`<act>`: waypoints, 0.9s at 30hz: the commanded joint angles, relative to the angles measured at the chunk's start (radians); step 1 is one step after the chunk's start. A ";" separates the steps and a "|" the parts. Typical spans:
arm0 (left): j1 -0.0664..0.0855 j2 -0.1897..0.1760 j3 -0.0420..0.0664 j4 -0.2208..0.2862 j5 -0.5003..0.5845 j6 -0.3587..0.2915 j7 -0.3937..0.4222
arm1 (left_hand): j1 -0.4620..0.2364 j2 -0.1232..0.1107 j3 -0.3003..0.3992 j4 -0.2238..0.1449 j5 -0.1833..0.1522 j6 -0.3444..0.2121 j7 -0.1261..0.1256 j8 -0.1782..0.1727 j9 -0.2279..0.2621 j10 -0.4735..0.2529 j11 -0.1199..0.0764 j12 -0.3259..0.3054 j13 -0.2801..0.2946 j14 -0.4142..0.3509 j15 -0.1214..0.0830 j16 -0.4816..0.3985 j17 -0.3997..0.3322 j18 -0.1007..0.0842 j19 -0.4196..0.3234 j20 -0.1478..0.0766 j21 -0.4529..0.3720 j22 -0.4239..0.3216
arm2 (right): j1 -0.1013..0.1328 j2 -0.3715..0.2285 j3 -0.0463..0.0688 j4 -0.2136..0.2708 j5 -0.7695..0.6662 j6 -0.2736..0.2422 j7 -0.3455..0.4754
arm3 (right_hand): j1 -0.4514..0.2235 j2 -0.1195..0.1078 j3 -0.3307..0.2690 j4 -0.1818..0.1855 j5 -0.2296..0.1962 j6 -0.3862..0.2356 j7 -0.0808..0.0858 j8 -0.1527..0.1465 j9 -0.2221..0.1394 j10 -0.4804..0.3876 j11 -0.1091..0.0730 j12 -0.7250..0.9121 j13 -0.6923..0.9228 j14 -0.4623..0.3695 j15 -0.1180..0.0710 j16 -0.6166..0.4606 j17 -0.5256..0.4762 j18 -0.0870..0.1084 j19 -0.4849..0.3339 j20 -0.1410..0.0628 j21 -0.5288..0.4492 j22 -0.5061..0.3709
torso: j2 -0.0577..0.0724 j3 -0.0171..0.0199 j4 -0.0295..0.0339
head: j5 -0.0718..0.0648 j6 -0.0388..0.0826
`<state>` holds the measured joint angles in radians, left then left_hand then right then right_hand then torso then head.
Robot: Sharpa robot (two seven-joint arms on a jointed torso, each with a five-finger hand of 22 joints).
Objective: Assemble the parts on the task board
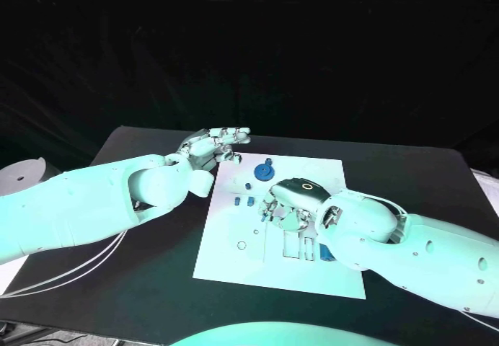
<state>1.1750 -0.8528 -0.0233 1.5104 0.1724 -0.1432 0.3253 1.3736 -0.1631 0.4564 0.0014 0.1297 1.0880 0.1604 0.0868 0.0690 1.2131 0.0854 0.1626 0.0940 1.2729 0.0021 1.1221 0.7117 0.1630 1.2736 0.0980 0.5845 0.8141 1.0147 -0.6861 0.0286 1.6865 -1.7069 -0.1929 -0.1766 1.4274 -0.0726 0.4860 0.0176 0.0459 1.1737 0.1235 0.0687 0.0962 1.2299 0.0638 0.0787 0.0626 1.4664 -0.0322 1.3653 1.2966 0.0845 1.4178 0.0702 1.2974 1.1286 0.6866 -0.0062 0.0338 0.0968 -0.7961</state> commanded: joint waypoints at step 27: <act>0.000 0.000 0.001 0.007 0.000 0.025 0.000 | -0.003 0.008 -0.008 -0.001 0.000 -0.004 0.002 0.006 -0.001 -0.010 0.000 0.006 0.002 -0.008 0.000 -0.004 -0.002 0.018 -0.009 0.001 -0.007 -0.002 | -0.032 0.056 -0.006 -0.050 -0.032 0.076 0.004 | -0.019 -0.006 0.011 -0.003 0.009 -0.002 0.007 -0.001 0.002 0.003 0.002 -0.008 0.002 0.058 0.013 0.004 0.000 0.004 0.000 0.008 0.002 -0.001 | 0.002 0.0028 -0.0018 | 0.023 -0.018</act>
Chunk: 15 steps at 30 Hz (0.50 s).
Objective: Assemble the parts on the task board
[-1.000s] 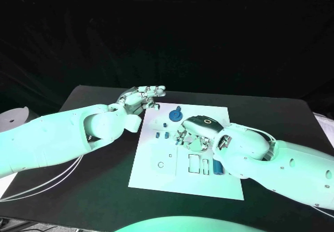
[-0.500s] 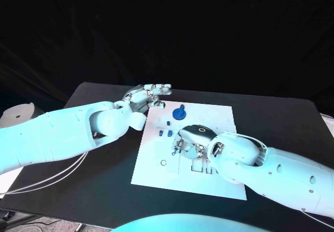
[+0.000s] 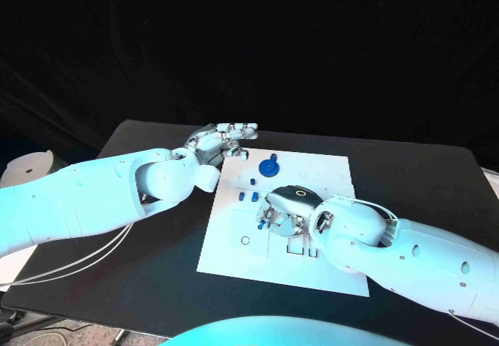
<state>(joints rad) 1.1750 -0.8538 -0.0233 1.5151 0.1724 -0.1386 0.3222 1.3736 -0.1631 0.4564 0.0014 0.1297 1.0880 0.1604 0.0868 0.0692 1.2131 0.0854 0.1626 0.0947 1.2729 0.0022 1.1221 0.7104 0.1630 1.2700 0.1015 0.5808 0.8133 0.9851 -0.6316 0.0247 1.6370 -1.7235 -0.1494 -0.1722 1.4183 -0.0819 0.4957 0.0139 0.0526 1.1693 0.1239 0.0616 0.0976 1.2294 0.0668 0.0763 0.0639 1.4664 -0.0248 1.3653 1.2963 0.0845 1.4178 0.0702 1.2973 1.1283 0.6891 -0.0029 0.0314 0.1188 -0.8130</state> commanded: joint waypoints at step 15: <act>0.000 -0.002 0.001 0.005 0.000 0.019 0.001 | -0.003 0.008 -0.008 -0.001 0.000 -0.004 0.002 0.006 -0.001 -0.010 0.000 0.006 0.001 -0.008 -0.001 -0.004 -0.001 0.018 -0.006 -0.002 -0.004 -0.001 | -0.002 0.017 -0.010 -0.014 -0.024 0.075 -0.030 | -0.084 -0.054 -0.048 0.018 0.023 -0.089 0.028 -0.002 -0.021 -0.108 0.026 -0.016 -0.004 0.053 0.030 -0.006 -0.018 0.007 -0.010 0.028 -0.011 -0.020 | -0.001 -0.0014 0.0014 | 0.002 -0.002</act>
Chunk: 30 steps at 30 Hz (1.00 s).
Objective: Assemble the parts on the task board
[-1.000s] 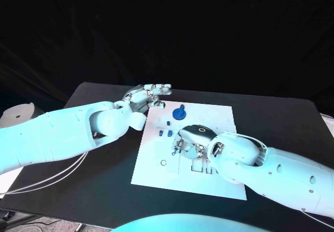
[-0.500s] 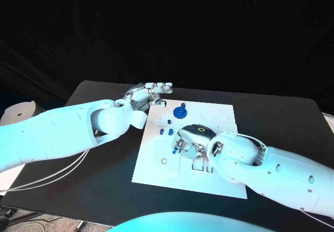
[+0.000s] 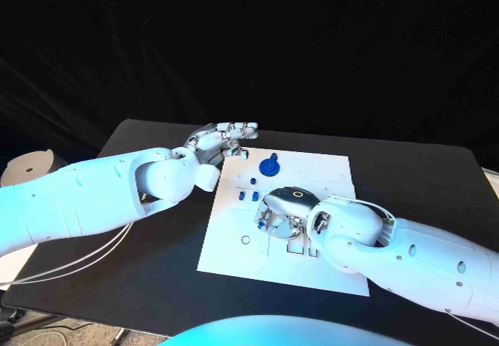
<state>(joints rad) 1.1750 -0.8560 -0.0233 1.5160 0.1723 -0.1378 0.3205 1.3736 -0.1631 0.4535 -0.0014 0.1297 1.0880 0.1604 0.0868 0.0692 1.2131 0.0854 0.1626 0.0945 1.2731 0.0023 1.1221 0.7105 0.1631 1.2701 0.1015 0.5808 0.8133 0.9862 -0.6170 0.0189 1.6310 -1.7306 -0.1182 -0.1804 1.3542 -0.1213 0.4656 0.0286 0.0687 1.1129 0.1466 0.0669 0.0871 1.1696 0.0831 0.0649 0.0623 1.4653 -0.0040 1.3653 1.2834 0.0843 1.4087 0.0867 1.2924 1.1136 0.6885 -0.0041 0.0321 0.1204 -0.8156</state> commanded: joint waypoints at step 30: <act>0.001 -0.009 0.001 0.005 -0.005 0.023 -0.005 | -0.003 0.010 -0.008 0.001 0.000 -0.005 0.002 0.006 -0.001 -0.012 0.000 0.008 0.001 -0.010 0.000 -0.005 -0.005 0.018 -0.006 -0.002 -0.005 -0.002 | 0.057 -0.197 0.020 0.110 0.030 -0.090 -0.048 | -0.018 -0.027 -0.185 -0.004 0.036 -0.128 -0.012 -0.005 -0.021 -0.204 0.024 0.005 0.001 0.046 0.018 -0.020 -0.037 0.015 -0.013 0.027 -0.027 -0.037 | -0.002 -0.0006 -0.0050 | -0.016 0.015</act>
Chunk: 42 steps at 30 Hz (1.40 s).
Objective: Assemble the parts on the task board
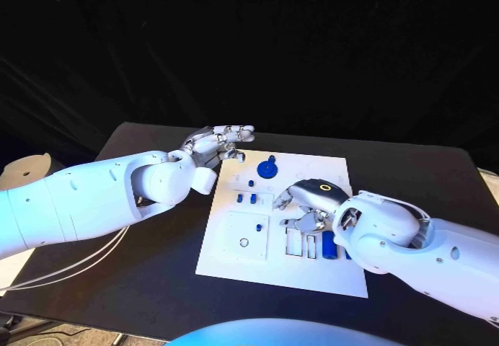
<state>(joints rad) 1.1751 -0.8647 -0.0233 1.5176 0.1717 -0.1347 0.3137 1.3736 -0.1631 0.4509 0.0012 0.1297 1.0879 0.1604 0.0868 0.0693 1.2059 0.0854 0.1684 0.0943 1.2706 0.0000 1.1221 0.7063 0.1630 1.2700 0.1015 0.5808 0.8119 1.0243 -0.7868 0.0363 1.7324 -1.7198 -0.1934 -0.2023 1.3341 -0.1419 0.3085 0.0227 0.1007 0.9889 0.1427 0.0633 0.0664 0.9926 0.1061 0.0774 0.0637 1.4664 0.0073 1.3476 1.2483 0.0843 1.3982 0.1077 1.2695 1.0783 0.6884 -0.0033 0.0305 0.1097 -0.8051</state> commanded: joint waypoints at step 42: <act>0.000 0.007 -0.002 -0.004 -0.015 0.011 -0.009 | 0.000 0.014 -0.007 -0.004 0.000 -0.005 0.002 0.006 -0.001 -0.007 0.000 0.006 0.002 -0.010 0.002 -0.006 -0.005 0.019 -0.007 -0.002 -0.006 -0.002 | 0.047 -0.068 0.002 -0.051 0.012 0.091 -0.025 | 0.101 0.107 -0.100 0.024 -0.035 0.109 -0.033 0.019 0.010 0.140 -0.040 0.057 0.000 0.049 -0.024 -0.003 -0.012 0.014 0.007 -0.021 -0.013 -0.006 | -0.001 -0.0014 -0.0035 | -0.013 0.011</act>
<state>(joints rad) 1.1749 -0.8594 -0.0261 1.5123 0.1626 -0.1334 0.3026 1.3775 -0.1593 0.4482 -0.0015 0.1297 1.0879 0.1604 0.0868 0.0694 1.2059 0.0854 0.1684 0.0957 1.2675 0.0036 1.1221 0.7026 0.1630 1.2701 0.1015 0.5808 0.8111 1.0720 -0.8562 0.0385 1.6831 -1.7031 -0.1297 -0.2387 1.4342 -0.0444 0.2066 0.0462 0.0710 1.0953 0.1100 0.0808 0.0753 1.1287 0.0645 0.1305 0.0648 1.4664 -0.0212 1.3476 1.2366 0.0844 1.4075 0.0806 1.2617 1.0714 0.6879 -0.0047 0.0275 0.0965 -0.7935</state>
